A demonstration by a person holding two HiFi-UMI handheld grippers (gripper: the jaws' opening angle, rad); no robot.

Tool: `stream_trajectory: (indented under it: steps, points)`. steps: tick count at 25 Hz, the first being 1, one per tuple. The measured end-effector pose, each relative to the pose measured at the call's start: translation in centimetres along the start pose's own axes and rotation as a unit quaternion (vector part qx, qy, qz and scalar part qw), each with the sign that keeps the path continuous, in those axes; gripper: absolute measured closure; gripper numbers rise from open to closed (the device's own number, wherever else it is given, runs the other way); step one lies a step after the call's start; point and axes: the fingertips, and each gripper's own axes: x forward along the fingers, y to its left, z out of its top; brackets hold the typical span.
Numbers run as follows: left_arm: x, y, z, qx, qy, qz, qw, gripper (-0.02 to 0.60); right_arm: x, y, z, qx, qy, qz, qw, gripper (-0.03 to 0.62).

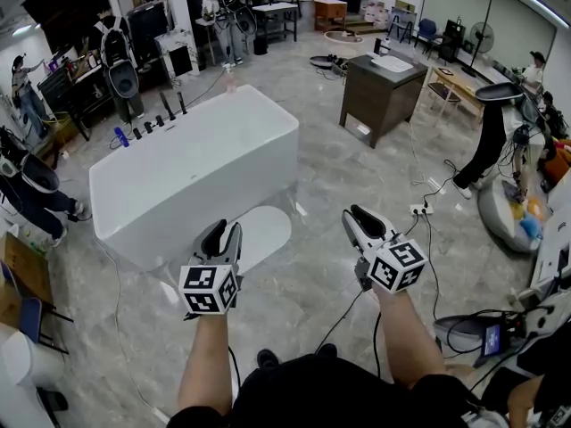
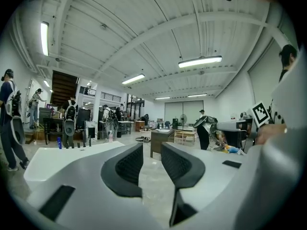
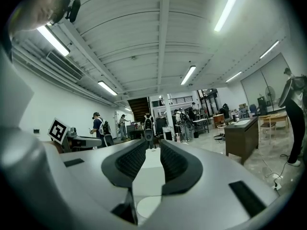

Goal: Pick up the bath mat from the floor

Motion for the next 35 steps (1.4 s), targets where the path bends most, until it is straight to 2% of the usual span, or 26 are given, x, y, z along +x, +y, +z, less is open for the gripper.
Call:
stream_trajectory:
  steps: [4, 8, 15, 19, 25, 35]
  points:
    - [-0.1, 0.0, 0.0, -0.005, -0.007, -0.002, 1.0000, 0.387, 0.0, -0.2, -0.4, 0.007, 0.005, -0.001, 1.000, 0.425]
    - [0.0, 0.1, -0.1, -0.005, -0.007, -0.001, 1.0000, 0.332, 0.1, -0.2, -0.4, 0.012, 0.003, 0.004, 1.000, 0.335]
    - [0.5, -0.5, -0.2, -0.003, -0.004, -0.001, 1.0000, 0.294, 0.0, -0.2, -0.2, -0.012, 0.004, 0.014, 1.000, 0.232]
    - [0.6, -0.8, -0.5, -0.001, -0.002, 0.003, 1.0000, 0.275, -0.3, -0.8, -0.4, -0.009, 0.003, 0.007, 1.000, 0.173]
    - [1.0, -0.5, -0.8, 0.000, 0.003, 0.009, 1.0000, 0.238, -0.1, -1.5, -0.6, -0.005, 0.003, -0.002, 1.000, 0.119]
    - [1.2, -0.4, -1.4, 0.001, 0.010, 0.028, 0.9995, 0.142, -0.4, -2.3, -1.1, -0.002, 0.006, -0.007, 1.000, 0.066]
